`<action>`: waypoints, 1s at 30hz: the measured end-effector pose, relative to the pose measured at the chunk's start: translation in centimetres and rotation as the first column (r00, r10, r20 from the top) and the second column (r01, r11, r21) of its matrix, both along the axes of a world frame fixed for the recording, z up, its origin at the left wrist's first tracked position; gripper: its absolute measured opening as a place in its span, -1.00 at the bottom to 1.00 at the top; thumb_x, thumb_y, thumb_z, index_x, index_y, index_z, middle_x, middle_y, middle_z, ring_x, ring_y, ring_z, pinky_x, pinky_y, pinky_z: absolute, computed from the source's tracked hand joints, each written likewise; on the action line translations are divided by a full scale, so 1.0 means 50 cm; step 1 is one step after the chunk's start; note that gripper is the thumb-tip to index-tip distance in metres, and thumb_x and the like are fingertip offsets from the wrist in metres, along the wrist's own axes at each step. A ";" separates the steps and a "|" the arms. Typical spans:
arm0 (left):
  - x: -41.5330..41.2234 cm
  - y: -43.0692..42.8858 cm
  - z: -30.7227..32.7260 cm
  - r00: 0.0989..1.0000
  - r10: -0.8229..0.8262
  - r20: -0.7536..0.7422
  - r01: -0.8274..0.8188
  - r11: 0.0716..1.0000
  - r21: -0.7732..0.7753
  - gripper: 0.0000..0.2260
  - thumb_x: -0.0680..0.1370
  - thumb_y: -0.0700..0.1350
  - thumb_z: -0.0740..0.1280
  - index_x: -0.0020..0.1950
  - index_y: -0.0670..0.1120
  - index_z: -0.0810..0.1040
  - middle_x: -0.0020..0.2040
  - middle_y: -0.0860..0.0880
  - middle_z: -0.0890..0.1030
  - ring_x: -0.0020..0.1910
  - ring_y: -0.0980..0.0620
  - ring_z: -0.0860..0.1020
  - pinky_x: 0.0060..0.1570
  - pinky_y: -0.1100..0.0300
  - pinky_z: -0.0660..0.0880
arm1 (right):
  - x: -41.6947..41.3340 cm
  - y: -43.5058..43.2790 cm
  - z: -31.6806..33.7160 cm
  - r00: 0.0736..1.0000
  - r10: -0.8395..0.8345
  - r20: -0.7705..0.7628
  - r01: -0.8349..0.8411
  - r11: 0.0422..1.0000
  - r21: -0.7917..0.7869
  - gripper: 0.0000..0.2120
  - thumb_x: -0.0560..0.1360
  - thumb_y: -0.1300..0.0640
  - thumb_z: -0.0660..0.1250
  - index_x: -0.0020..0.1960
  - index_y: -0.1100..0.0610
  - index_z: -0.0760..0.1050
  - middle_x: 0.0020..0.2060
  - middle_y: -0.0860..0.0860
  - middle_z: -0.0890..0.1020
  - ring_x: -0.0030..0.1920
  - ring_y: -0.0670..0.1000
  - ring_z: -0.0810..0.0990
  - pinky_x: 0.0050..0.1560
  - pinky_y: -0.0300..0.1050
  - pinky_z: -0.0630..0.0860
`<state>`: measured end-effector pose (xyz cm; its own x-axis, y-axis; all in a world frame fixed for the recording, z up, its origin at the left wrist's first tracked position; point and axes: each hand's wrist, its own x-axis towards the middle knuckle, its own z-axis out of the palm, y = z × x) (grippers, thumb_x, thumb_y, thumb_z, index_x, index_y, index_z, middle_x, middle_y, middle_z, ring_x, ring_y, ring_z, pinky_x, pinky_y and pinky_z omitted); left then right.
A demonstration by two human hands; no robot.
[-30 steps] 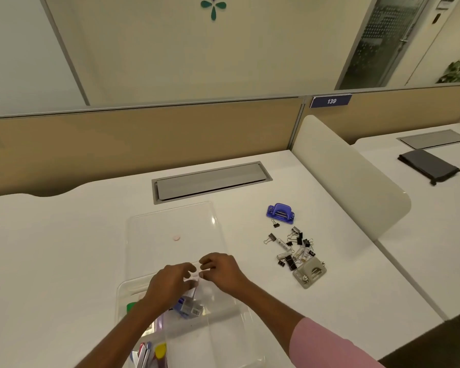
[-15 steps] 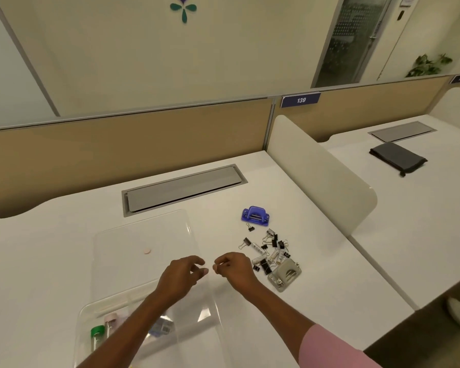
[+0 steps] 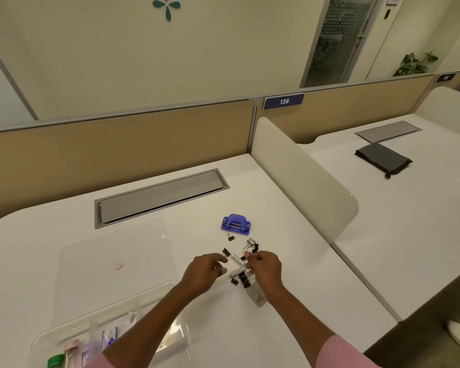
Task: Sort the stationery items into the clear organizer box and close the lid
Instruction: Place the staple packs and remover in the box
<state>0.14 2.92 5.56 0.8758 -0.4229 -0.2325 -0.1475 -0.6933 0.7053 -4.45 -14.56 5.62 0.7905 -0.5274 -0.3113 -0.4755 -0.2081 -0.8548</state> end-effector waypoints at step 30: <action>0.087 -0.143 -0.096 0.842 -0.422 0.337 0.274 0.872 0.406 -0.71 0.49 -0.26 0.25 0.13 0.01 0.61 0.05 0.07 0.63 0.10 -0.07 0.40 -0.05 0.08 0.28 | 0.052 -0.114 -0.067 0.876 0.035 -0.482 -0.327 0.777 -0.538 -0.76 0.46 -0.10 0.32 -0.05 0.07 0.54 -0.03 0.04 0.66 0.06 0.10 0.56 0.04 -0.06 0.40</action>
<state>4.48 -4.24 0.75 0.7292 -0.6802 -0.0742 -0.6425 -0.7180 0.2678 -1.82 -20.28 2.28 0.7540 -0.5779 -0.3122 -0.6521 -0.7156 -0.2503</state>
